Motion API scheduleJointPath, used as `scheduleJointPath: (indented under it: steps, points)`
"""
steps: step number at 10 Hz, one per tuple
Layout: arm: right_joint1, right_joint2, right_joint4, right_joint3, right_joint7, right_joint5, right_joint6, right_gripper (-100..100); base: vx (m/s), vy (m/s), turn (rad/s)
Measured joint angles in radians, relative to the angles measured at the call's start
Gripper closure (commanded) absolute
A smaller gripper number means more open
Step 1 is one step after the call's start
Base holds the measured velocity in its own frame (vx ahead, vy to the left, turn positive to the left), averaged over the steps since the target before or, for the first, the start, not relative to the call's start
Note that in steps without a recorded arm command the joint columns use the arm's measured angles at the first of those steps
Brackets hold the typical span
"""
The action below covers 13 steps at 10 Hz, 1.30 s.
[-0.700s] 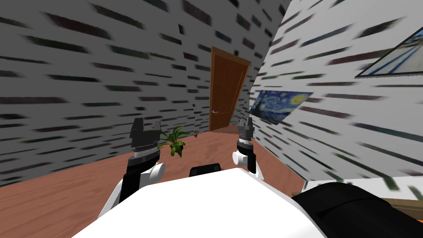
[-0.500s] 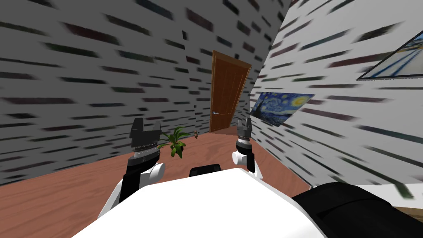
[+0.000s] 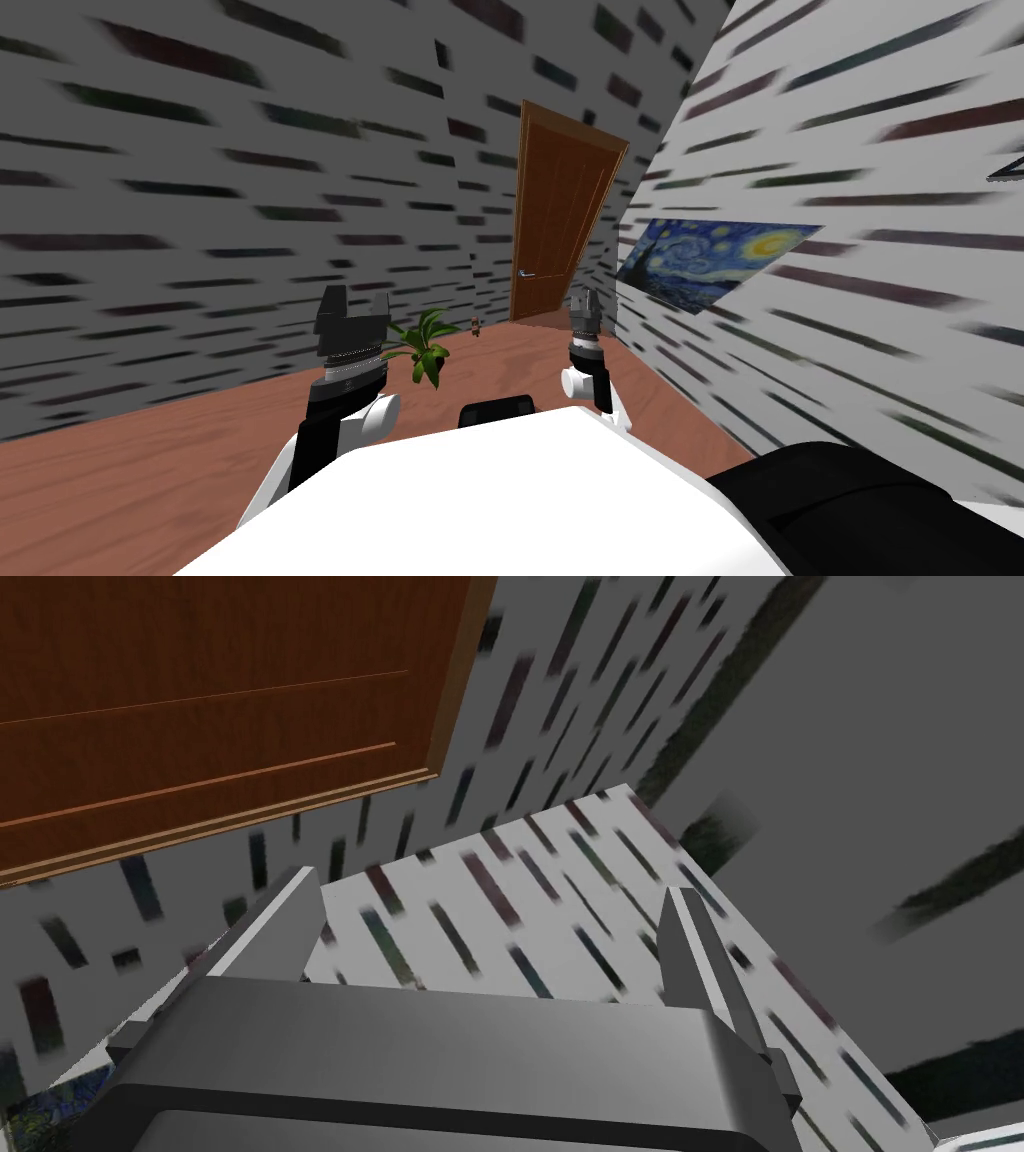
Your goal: Pull the door open
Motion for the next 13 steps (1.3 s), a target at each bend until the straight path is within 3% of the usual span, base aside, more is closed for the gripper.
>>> scheduleJointPath:
  steps: [13]
  points:
    - [-0.061,-0.084,0.307,-0.005,-0.081,-0.011,-0.067,-100,0.098,-0.027,0.076]
